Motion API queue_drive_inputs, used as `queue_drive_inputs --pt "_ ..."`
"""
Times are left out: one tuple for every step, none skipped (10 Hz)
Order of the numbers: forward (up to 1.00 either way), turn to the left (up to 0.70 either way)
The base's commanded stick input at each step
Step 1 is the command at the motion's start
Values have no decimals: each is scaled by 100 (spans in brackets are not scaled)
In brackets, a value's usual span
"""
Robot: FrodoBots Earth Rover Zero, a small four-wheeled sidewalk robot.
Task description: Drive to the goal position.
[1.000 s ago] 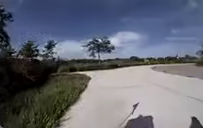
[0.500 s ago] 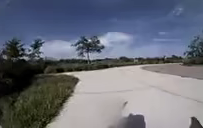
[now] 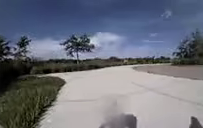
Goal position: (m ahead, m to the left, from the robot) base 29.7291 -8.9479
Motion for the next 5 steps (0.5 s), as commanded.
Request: queue_drive_inputs --pt "85 0" --pt "85 0" --pt "85 0" --pt "85 0" --pt "85 0"
